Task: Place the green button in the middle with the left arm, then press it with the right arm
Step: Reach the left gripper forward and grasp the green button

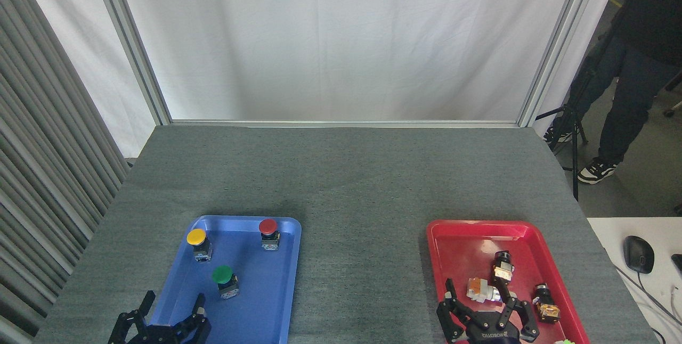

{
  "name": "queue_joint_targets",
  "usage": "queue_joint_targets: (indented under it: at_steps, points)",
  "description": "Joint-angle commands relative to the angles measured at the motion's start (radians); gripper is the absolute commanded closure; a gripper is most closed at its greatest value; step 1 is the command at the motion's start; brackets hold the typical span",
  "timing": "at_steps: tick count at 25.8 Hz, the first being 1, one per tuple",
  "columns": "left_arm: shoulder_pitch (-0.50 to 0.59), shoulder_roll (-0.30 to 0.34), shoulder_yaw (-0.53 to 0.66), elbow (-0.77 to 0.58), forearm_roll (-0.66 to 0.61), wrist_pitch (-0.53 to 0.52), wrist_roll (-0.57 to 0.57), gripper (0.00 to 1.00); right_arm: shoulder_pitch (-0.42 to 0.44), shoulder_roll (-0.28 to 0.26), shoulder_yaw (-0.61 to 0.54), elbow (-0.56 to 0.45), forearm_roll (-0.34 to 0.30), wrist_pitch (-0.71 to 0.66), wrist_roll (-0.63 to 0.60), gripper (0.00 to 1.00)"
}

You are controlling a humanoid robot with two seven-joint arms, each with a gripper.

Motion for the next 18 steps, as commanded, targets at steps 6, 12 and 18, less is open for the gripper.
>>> queue_joint_targets:
  at_steps: [6, 12, 18]
  points:
    - [-0.103, 0.002, -0.097, 0.094, -0.152, -0.085, -0.098, 0.02, -0.017, 0.0, 0.01, 0.0, 0.004, -0.002, 0.001, 0.0]
    - [-0.139, -0.013, -0.103, 0.158, -0.152, -0.103, -0.135, 0.02, -0.022, -0.003, 0.01, 0.0, 0.004, -0.002, 0.001, 0.0]
    - [-0.176, -0.022, -0.122, 0.178, -0.138, -0.111, -0.142, 0.02, -0.02, -0.002, 0.008, 0.0, 0.004, 0.0, 0.001, 0.0]
